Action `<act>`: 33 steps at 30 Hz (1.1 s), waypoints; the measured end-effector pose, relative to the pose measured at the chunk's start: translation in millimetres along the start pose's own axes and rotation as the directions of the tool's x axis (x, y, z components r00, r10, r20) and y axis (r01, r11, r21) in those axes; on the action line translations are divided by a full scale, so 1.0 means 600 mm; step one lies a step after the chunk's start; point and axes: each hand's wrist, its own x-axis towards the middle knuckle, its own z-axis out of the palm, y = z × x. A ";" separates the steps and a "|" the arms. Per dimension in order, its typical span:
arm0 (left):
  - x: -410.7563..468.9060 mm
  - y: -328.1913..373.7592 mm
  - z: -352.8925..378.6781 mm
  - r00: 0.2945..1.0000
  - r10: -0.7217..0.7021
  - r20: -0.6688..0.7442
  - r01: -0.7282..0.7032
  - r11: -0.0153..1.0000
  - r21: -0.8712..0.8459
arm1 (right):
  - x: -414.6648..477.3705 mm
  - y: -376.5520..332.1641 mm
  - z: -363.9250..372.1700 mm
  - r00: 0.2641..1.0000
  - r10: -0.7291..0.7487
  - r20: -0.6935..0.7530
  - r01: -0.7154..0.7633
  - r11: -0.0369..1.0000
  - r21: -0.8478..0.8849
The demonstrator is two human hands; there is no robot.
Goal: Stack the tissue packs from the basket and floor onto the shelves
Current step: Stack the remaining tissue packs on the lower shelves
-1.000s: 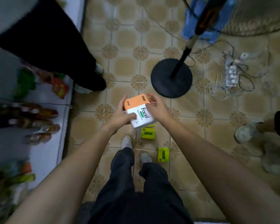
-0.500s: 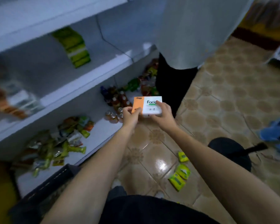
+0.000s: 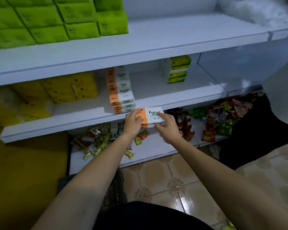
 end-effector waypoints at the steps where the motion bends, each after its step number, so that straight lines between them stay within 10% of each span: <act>1: 0.006 -0.005 -0.022 1.000 -0.003 -0.026 0.003 1.000 -0.008 | 0.013 -0.014 0.019 1.000 -0.016 -0.004 0.016 1.000 -0.015; 10: 0.080 -0.026 -0.121 0.962 0.050 -0.267 -0.045 0.999 0.025 | 0.127 -0.097 0.111 0.991 -0.134 0.025 0.135 0.990 -0.047; 33: 0.249 -0.077 -0.145 0.999 -0.024 -0.040 0.034 0.957 0.287 | 0.272 -0.100 0.161 0.983 -0.062 0.171 0.091 0.981 -0.171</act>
